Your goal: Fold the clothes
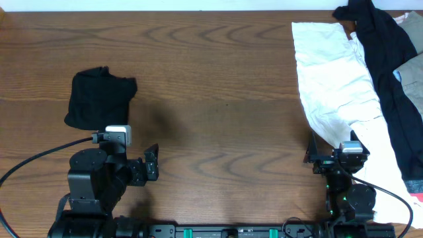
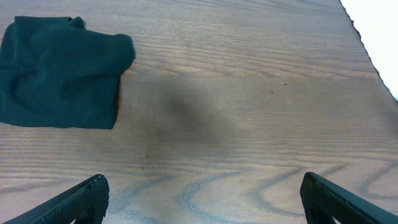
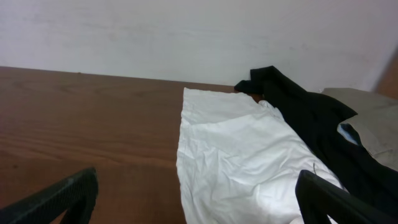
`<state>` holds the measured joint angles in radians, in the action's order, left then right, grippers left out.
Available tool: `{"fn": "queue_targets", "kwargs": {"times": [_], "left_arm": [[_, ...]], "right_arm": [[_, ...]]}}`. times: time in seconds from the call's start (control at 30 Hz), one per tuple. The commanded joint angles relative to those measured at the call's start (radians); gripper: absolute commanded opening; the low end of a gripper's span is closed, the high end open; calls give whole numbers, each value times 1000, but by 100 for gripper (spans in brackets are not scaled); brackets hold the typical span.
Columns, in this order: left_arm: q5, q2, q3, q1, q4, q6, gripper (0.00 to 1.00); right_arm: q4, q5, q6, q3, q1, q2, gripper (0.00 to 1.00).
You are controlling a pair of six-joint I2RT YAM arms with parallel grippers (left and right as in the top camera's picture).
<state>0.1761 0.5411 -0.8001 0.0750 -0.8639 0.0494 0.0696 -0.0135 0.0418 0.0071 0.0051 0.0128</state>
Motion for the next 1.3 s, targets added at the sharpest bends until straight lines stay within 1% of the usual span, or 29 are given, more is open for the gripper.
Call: {"fn": "queue_targets", "kwargs": {"times": [0.0, 0.3, 0.37, 0.5, 0.6, 0.8, 0.93, 1.13, 1.17, 1.27], "left_arm": [[-9, 0, 3, 3, 1, 5, 98], [-11, -1, 4, 3, 0, 3, 98], [-27, -23, 10, -1, -19, -33, 98], [-40, -117, 73, -21, -19, -100, 98], [-53, -230, 178, -47, 9, -113, 98], [-65, -449, 414, -115, 208, -112, 98], [-85, -542, 546, -124, 373, -113, 98], [-126, -539, 755, -124, 758, -129, 98], [-126, -539, 785, -124, 802, -132, 98], [-120, -539, 795, -123, 798, -130, 98]], "right_arm": [[5, 14, 16, -2, -11, -6, 99], [5, 14, 16, -2, -11, -6, 99], [5, 14, 16, -2, -11, -6, 99], [5, 14, 16, -2, -11, -6, 99], [5, 14, 16, -2, -11, -6, 99], [5, 14, 16, -2, -11, -6, 99], [5, 14, 16, -2, -11, -6, 99], [5, 14, 16, -2, -11, -6, 99], [5, 14, 16, -2, -11, -6, 99], [5, 14, 16, -2, -11, -6, 99]]}}
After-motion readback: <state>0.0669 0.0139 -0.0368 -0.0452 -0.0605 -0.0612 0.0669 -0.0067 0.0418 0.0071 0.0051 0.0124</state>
